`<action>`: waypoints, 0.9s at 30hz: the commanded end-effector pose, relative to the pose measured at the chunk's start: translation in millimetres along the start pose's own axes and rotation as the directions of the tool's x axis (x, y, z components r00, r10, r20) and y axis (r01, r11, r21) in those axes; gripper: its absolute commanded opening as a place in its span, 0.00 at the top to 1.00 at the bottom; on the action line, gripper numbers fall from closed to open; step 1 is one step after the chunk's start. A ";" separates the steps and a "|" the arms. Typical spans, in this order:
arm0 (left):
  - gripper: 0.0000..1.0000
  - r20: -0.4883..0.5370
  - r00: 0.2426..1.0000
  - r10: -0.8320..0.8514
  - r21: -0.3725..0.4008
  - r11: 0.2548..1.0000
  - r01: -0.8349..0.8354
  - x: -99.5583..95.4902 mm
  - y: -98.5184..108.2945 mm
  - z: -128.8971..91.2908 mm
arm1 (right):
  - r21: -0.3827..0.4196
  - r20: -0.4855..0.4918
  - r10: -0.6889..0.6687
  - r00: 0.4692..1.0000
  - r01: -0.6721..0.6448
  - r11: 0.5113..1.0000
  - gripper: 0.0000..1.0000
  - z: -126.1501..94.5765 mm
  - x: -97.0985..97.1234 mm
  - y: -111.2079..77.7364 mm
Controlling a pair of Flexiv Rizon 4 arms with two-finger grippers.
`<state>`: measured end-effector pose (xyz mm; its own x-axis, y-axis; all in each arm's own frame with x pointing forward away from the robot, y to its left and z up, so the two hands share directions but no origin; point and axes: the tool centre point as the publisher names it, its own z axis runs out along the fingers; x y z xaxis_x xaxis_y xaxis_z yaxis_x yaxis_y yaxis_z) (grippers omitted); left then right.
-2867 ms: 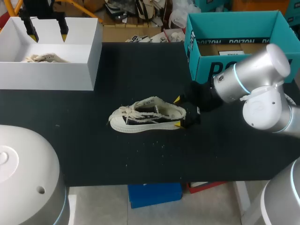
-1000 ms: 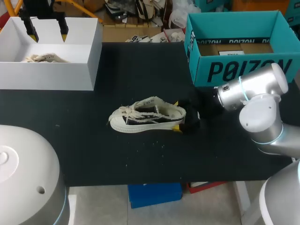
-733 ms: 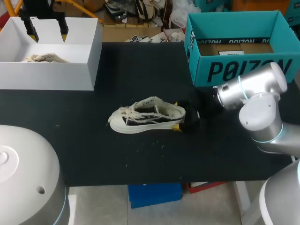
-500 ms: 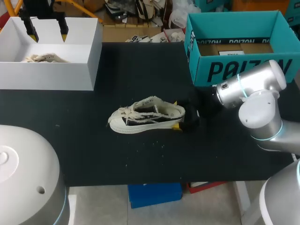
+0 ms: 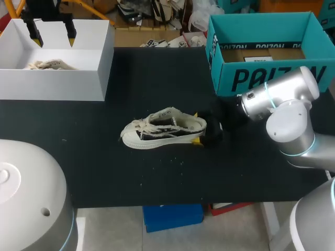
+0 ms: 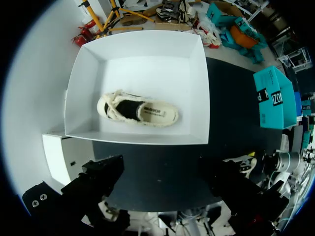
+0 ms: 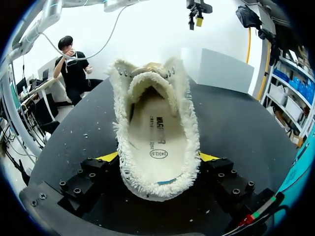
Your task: Take the shoe out of the shoebox, open the shoe tongue, remove and reinsert the insole, then place the shoe into the shoebox
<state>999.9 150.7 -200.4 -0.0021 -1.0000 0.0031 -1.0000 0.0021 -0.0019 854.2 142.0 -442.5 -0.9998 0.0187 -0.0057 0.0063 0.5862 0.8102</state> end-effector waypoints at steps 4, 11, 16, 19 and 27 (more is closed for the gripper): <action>0.00 0.001 1.000 -0.001 -0.001 1.000 0.001 0.3 0.1 -0.5 | 0.001 0.001 0.002 1.000 -0.002 1.000 1.00 1.4 -0.8 0.8; 0.00 0.001 1.000 -0.001 -0.001 1.000 0.001 0.3 0.1 -0.5 | 0.001 0.001 0.002 1.000 -0.002 1.000 1.00 1.4 -0.8 0.8; 0.00 0.001 1.000 -0.001 -0.001 1.000 0.001 0.3 0.1 -0.5 | 0.001 0.001 0.002 1.000 -0.002 1.000 1.00 1.4 -0.8 0.8; 0.00 0.042 0.999 -0.019 -0.017 1.000 0.020 13.9 4.8 -2.5 | 0.001 0.001 0.002 1.000 -0.002 1.000 1.00 1.4 -0.8 0.8; 0.00 0.035 0.999 -0.039 -0.027 0.999 0.040 60.3 17.1 -0.5 | 0.001 0.001 0.002 1.000 -0.002 1.000 1.00 1.4 -0.8 0.8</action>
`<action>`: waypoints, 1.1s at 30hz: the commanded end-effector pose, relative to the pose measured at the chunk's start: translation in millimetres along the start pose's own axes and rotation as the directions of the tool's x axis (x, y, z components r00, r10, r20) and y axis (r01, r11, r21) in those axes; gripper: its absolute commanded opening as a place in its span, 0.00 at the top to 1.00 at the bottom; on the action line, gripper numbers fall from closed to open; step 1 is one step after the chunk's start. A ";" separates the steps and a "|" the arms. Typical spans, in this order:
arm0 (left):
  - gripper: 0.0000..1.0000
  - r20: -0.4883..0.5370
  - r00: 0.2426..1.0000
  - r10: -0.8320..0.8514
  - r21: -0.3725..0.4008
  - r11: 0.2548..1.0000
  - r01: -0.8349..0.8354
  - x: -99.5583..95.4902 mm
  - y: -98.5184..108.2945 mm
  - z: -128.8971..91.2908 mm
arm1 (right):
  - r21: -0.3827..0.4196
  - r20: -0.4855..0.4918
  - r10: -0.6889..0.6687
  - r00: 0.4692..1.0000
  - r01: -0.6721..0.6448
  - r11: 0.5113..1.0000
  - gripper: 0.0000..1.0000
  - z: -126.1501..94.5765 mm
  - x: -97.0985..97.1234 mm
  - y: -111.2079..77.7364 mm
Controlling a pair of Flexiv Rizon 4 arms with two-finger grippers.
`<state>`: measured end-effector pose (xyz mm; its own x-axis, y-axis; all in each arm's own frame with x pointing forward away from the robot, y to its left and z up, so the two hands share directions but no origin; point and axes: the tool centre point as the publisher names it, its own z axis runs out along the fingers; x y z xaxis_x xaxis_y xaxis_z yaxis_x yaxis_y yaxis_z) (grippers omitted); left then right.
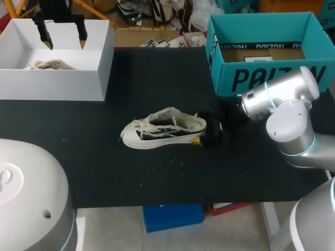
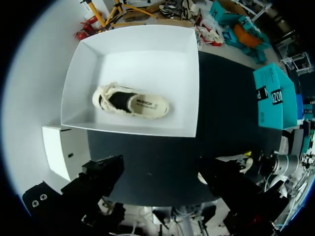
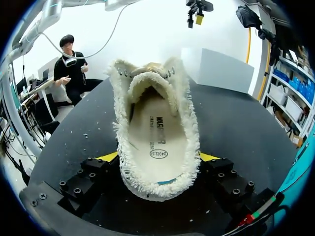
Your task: Take the shoe out of the shoebox, open the shoe tongue, remove and reinsert the insole, then place the shoe into the shoebox
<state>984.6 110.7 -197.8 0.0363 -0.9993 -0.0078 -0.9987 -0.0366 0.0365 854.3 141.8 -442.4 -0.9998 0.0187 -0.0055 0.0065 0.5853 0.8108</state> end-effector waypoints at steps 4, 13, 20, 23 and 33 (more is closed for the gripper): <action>0.00 0.006 1.000 0.003 0.019 1.000 -0.004 51.3 12.6 3.4 | 0.002 0.001 0.001 1.000 -0.001 1.000 1.00 1.6 -0.7 0.8; 0.00 0.009 0.999 0.038 0.024 0.999 -0.039 79.0 21.5 4.2 | 0.002 0.001 0.001 1.000 -0.001 1.000 1.00 1.6 -0.7 0.8; 0.00 0.009 0.999 0.038 0.024 0.999 -0.039 79.0 21.5 4.2 | 0.002 0.001 0.001 1.000 -0.001 1.000 1.00 1.6 -0.7 0.8; 0.00 0.010 1.000 0.023 0.007 1.000 -0.023 87.2 19.0 6.1 | 0.002 0.001 0.001 1.000 -0.001 1.000 1.00 1.6 -0.7 0.8; 0.00 0.150 0.985 0.080 0.068 0.993 -0.091 182.8 44.9 26.2 | 0.002 0.001 0.001 1.000 -0.001 1.000 1.00 1.6 -0.7 0.8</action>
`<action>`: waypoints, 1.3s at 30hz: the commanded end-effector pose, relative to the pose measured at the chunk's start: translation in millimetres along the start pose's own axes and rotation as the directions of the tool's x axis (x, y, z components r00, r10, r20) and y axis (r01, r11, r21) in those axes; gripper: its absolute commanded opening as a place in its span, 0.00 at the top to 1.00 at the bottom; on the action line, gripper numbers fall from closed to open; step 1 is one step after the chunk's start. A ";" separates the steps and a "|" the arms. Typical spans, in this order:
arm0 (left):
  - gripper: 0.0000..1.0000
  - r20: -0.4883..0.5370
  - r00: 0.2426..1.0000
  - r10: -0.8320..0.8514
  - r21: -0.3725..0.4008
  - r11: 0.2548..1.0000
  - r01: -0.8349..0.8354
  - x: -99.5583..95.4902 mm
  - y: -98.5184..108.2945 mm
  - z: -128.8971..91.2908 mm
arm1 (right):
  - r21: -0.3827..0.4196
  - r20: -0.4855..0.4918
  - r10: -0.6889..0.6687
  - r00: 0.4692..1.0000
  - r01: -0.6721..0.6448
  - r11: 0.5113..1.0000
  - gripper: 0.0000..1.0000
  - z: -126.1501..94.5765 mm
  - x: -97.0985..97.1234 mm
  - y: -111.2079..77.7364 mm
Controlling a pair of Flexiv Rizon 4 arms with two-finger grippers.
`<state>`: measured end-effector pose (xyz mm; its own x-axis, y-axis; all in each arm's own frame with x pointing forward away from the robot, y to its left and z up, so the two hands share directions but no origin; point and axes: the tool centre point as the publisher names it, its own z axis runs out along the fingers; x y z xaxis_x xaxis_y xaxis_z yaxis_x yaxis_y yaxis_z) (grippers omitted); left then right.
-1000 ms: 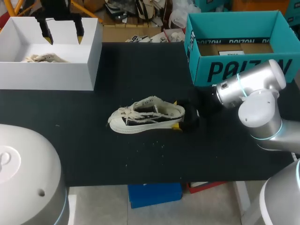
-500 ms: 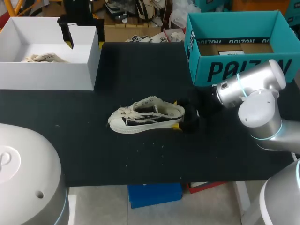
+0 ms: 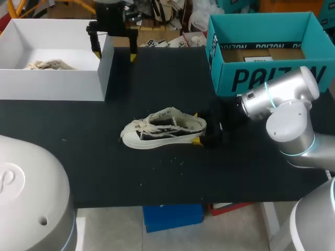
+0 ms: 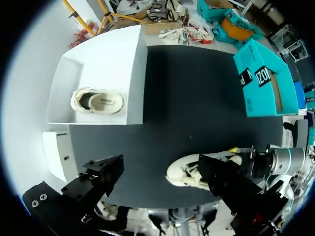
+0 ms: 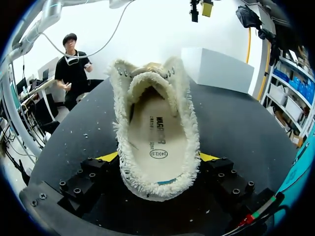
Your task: Take the shoe out of the shoebox, open the shoe tongue, remove and reinsert the insole, then place the shoe into the shoebox
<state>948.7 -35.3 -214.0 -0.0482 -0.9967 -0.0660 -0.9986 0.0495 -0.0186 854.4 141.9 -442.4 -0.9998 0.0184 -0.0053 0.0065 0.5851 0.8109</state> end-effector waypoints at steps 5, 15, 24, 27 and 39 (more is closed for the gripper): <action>0.00 0.089 0.996 0.028 -0.019 0.999 -0.026 68.6 11.6 16.0 | 0.002 0.001 0.001 1.000 -0.001 1.000 1.00 1.6 -0.6 0.7; 0.00 0.055 0.993 0.103 -0.086 0.991 -0.099 102.3 50.8 21.8 | 0.002 0.001 0.001 1.000 -0.001 1.000 1.00 1.6 -0.6 0.7; 0.00 0.049 0.993 0.111 -0.093 0.990 -0.106 102.3 53.7 21.8 | 0.002 0.001 0.001 1.000 -0.001 1.000 1.00 1.6 -0.6 0.7; 0.00 0.049 0.993 0.111 -0.093 0.990 -0.106 102.3 53.7 21.8 | 0.002 0.001 0.001 1.000 -0.001 1.000 1.00 1.6 -0.6 0.7; 0.00 0.141 0.990 -0.005 -0.055 0.998 0.013 110.0 75.9 24.4 | 0.002 0.001 0.001 1.000 -0.001 1.000 1.00 1.6 -0.6 0.7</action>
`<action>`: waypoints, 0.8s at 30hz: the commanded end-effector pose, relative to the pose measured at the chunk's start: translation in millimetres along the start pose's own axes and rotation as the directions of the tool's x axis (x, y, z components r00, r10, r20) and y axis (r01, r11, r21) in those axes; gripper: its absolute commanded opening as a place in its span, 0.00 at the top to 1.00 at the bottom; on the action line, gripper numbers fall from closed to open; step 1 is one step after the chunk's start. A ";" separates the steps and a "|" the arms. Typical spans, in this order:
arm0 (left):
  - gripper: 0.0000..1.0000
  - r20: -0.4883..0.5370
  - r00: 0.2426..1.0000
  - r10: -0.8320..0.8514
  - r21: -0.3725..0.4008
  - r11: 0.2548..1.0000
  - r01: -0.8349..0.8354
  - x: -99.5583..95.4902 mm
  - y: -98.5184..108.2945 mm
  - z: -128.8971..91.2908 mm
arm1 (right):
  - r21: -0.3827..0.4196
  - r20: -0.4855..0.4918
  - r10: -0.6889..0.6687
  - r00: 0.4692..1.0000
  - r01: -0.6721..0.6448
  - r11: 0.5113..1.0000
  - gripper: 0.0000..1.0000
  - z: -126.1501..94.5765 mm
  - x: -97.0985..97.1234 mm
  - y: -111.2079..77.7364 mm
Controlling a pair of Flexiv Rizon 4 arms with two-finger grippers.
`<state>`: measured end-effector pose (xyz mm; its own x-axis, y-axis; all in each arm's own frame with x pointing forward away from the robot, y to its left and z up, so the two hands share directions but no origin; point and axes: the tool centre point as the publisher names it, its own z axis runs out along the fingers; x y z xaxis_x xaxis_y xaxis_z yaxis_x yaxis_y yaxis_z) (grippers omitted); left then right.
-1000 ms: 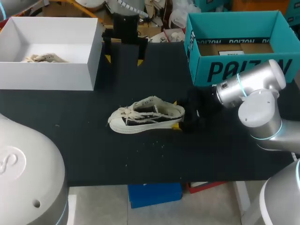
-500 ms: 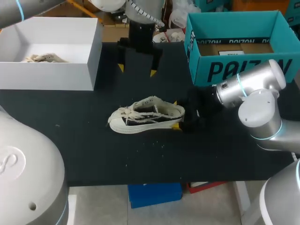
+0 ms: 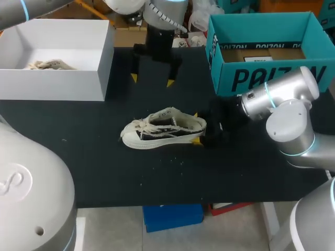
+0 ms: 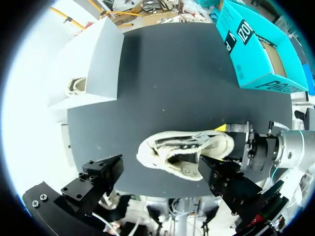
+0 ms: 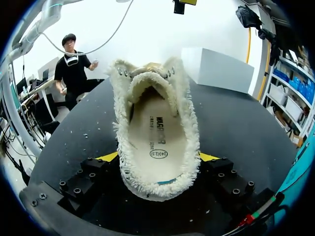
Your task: Take the shoe out of the shoebox, open the shoe tongue, remove and reinsert the insole, then place the shoe into the shoebox
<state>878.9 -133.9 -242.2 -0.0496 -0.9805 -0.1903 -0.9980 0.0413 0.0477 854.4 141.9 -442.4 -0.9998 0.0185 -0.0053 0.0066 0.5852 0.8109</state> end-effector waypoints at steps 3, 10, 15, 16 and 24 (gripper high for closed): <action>0.00 -0.002 0.999 -0.035 -0.016 0.999 0.035 8.4 25.0 11.4 | 0.002 0.001 0.001 1.000 -0.001 1.000 1.00 1.5 -0.5 0.8; 0.00 -0.002 1.000 -0.003 -0.042 0.999 0.003 23.0 55.0 33.3 | 0.002 0.001 0.001 1.000 -0.001 1.000 1.00 1.5 -0.5 0.8; 0.00 0.065 0.998 0.013 -0.058 0.998 -0.009 35.0 61.4 52.1 | 0.002 0.001 0.001 1.000 -0.001 1.000 1.00 1.5 -0.5 0.8; 0.00 0.067 0.998 0.017 -0.066 0.998 -0.013 37.0 61.4 55.3 | 0.002 0.001 0.001 1.000 -0.001 1.000 1.00 1.5 -0.5 0.8; 0.00 0.123 0.992 0.030 -0.072 0.997 -0.021 55.0 50.0 67.5 | 0.002 0.001 0.001 1.000 -0.001 1.000 1.00 1.5 -0.5 0.8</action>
<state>815.7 -158.4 -309.9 -0.0765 -0.9601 -0.2691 -0.9931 0.0494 0.1061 854.5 141.9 -442.5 -0.9998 0.0186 -0.0053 0.0066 0.5851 0.8109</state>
